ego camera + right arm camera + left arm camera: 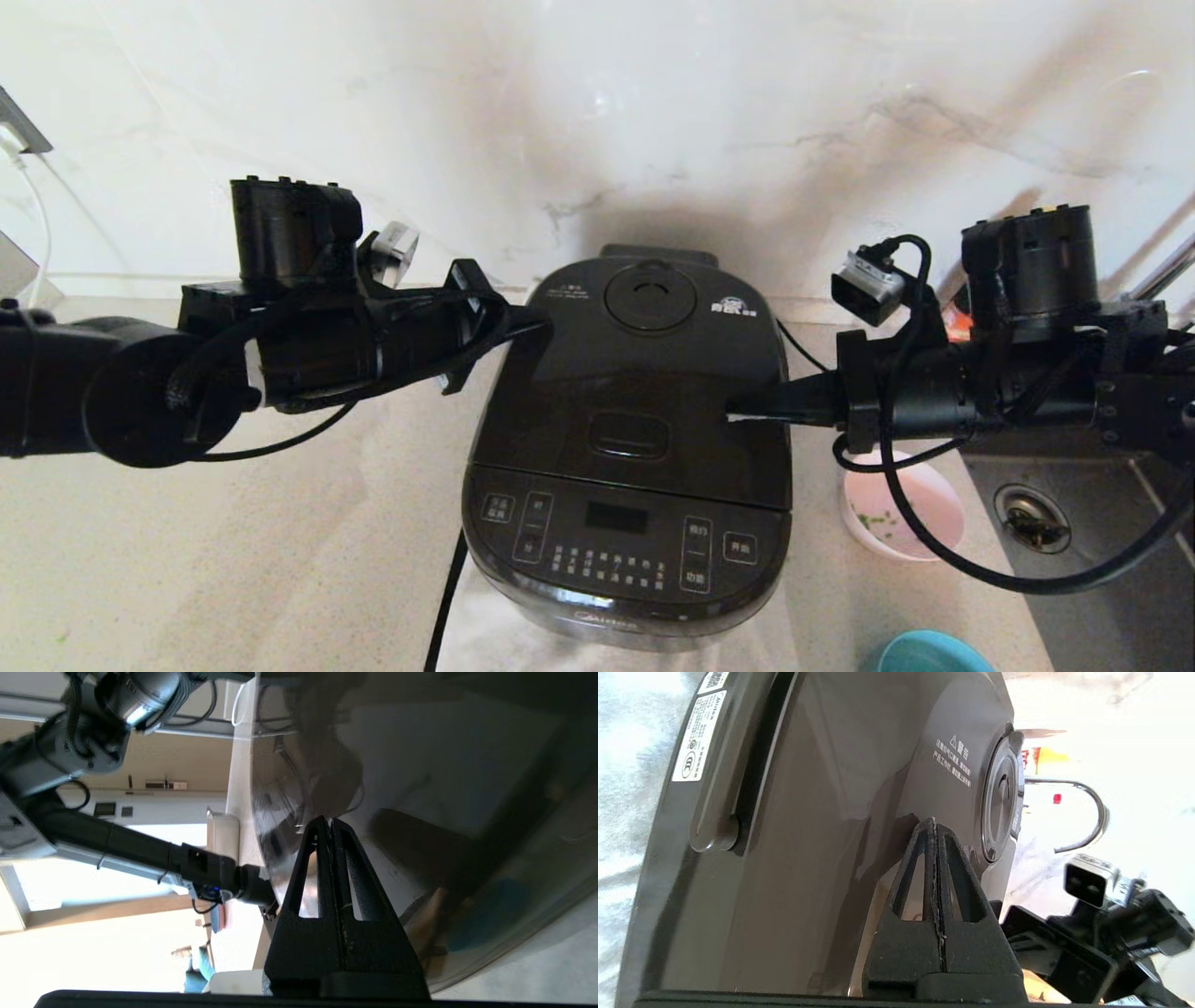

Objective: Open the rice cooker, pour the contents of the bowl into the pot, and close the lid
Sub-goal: Close the rice cooker

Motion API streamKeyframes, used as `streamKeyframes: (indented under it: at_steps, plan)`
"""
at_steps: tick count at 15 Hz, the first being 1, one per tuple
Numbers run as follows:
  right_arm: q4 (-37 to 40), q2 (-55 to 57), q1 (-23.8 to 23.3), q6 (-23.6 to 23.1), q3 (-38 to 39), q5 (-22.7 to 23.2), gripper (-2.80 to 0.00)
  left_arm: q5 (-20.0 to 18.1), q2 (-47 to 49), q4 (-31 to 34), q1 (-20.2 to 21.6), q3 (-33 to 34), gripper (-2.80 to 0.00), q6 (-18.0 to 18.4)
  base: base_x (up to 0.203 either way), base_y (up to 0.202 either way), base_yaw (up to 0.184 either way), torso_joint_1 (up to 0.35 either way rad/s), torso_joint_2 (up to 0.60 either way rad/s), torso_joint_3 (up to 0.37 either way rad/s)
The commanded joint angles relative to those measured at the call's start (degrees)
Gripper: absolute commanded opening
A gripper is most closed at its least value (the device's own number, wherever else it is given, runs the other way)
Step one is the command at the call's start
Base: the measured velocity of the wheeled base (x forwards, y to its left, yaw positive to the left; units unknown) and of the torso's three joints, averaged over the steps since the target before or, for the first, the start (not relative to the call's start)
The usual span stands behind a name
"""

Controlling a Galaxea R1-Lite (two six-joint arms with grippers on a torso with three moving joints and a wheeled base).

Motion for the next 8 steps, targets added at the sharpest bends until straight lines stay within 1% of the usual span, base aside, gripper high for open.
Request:
streamKeyframes:
  at_steps: [1, 4, 7, 8]
  plan:
    - [-0.26, -1.78, -0.88, 0.06, -0.14, 0.39, -2.80, 0.02, -3.73, -3.03, 0.03, -2.41, -2.80, -0.33, 0.000, 0.000, 0.000, 0.000, 0.00, 0.000]
    - [-0.11, -2.51, -1.79, 0.28, -0.93, 0.34, -2.80, 0.11, -7.14, -2.52, 0.03, -4.29, -2.80, -0.33, 0.000, 0.000, 0.000, 0.000, 0.00, 0.000]
    - [0.47, -4.93, -5.78, 0.53, -1.89, 0.32, -2.80, 1.23, -12.45, -1.74, 0.02, -5.28, -2.80, -0.22, 0.000, 0.000, 0.000, -0.001, 0.01, 0.001]
    - [0.97, -5.61, -6.89, 0.54, -2.67, 0.38, -2.80, 1.42, -14.12, -0.17, 0.02, -6.22, -2.80, -0.05, 0.000, 0.000, 0.000, 0.000, 0.00, 0.000]
